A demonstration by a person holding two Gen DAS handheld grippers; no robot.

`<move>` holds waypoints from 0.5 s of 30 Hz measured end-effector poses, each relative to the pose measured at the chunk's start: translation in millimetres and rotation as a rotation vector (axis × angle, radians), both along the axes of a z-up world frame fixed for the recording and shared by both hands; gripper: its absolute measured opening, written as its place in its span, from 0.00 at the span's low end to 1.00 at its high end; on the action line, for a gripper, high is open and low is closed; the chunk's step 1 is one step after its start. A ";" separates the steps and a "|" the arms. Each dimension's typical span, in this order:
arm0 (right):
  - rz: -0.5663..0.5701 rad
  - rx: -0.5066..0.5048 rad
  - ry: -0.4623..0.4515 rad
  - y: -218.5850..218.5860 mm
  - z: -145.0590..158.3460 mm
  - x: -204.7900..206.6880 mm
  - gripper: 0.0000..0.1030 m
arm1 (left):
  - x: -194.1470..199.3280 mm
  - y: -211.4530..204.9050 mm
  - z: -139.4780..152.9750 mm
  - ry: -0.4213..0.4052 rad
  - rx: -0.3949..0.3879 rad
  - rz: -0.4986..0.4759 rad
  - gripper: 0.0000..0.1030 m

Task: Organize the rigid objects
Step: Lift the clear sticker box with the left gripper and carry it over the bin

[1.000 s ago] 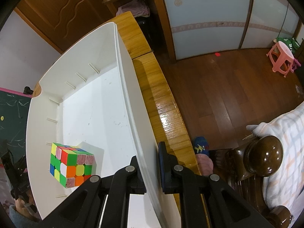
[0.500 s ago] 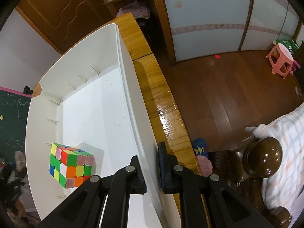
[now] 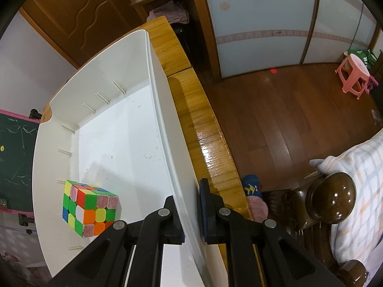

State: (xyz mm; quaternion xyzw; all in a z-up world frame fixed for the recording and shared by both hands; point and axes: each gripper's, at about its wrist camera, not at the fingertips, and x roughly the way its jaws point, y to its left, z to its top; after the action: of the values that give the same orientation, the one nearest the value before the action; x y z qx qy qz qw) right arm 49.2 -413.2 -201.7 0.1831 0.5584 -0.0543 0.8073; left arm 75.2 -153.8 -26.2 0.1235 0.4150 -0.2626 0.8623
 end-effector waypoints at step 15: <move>-0.031 0.045 -0.044 -5.7 2.1 -4.2 0.09 | 33.8 -56.9 -34.8 0.038 0.092 0.035 0.63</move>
State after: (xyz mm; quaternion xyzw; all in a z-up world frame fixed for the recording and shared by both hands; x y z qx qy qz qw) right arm 45.0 -419.0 -199.5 0.2108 0.5388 -0.0502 0.8141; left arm 109.0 -210.7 -61.0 0.1507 0.4451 -0.2303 0.8522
